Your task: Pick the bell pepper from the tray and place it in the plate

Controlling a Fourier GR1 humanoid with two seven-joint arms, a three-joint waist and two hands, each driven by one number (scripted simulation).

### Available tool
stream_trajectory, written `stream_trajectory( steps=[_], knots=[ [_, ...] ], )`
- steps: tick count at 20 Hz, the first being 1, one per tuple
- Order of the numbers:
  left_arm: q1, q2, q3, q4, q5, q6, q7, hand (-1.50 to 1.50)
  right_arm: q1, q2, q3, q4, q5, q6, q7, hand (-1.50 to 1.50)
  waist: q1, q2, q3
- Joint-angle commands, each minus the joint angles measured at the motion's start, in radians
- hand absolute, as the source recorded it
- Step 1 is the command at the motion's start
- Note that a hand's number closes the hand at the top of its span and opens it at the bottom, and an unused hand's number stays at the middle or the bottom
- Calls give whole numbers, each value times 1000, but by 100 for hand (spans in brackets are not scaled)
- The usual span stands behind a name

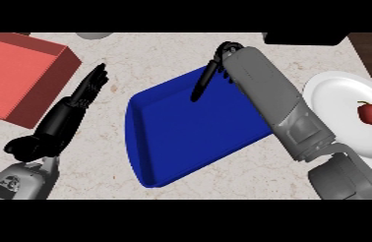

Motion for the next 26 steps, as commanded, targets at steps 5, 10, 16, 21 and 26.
stream_trajectory(
  steps=[5,10,16,21,26],
  knots=[
    [-14,-1,31,44,-28,-20,-22,0,-37,44,-20,77,-25,141,122,-150,-14,-1,0],
    [-24,-19,19,-24,-24,-12,57,0,19,53,-4,141,-4,164,46,-150,-6,2,1],
    [21,-27,20,-43,-38,-21,23,0,78,99,27,98,-44,139,72,-150,14,-3,0],
    [-38,-53,28,2,-51,-22,38,0,132,100,73,23,-104,145,120,-150,13,-3,0],
    [-28,-39,56,30,-41,-56,9,0,172,99,113,0,-147,163,133,-150,5,-3,0]
  ],
)
